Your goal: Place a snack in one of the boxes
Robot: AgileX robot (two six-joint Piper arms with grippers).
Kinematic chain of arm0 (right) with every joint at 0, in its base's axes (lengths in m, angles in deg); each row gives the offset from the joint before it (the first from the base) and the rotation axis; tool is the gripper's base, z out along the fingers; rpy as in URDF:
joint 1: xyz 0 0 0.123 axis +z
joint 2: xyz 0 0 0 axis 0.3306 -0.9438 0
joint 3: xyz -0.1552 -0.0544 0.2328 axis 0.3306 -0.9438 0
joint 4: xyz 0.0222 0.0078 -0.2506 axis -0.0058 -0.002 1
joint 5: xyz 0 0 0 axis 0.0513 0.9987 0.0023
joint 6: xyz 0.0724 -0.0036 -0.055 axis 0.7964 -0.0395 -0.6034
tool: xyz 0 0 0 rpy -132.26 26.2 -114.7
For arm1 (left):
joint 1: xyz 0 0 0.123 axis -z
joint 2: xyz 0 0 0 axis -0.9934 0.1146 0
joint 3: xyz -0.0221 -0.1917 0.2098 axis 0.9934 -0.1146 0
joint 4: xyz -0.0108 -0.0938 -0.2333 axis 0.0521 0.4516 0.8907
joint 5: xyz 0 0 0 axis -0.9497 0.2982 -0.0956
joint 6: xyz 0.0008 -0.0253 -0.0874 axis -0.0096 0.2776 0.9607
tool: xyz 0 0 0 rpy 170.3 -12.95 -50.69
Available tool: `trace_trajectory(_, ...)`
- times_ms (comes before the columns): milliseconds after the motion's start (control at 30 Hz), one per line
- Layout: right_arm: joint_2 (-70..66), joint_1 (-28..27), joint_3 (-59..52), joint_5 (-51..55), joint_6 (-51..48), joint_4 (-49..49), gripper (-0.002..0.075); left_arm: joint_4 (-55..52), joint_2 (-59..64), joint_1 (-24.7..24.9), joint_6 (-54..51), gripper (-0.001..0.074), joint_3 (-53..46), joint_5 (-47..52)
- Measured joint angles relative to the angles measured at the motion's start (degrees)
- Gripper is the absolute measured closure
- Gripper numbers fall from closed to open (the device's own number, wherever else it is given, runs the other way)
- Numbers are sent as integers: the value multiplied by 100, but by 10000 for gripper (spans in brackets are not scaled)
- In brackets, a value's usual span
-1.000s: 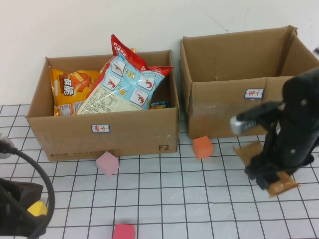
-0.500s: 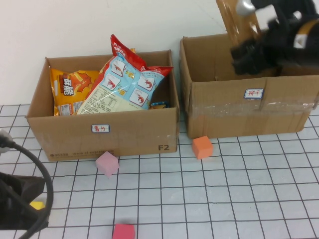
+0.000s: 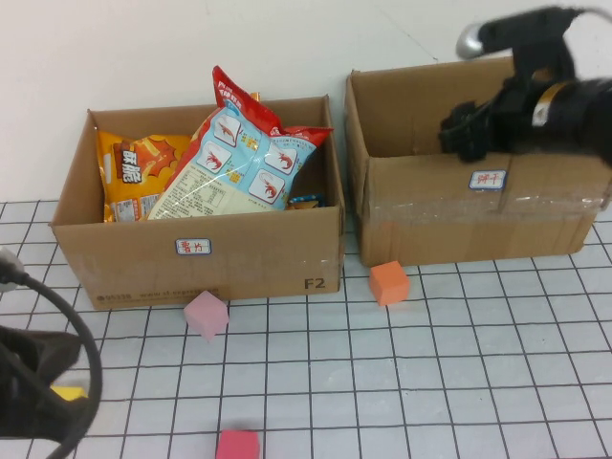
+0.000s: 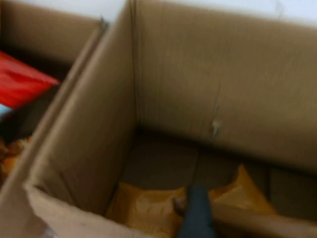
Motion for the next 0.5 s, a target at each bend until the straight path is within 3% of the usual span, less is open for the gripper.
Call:
trace_trajectory(100, 439, 0, 12, 354, -214, 9, 292, -231, -158, 0, 39, 736, 0, -181)
trace_trajectory(333, 1769, 0, 22, 2055, -1198, 9, 622, -1077, -1127, 0, 448, 736, 0, -754)
trace_trajectory(500, 2598, 0, -346, 2513, -1816, 9, 712, -1597, -1961, 0, 617, 736, -79, -793)
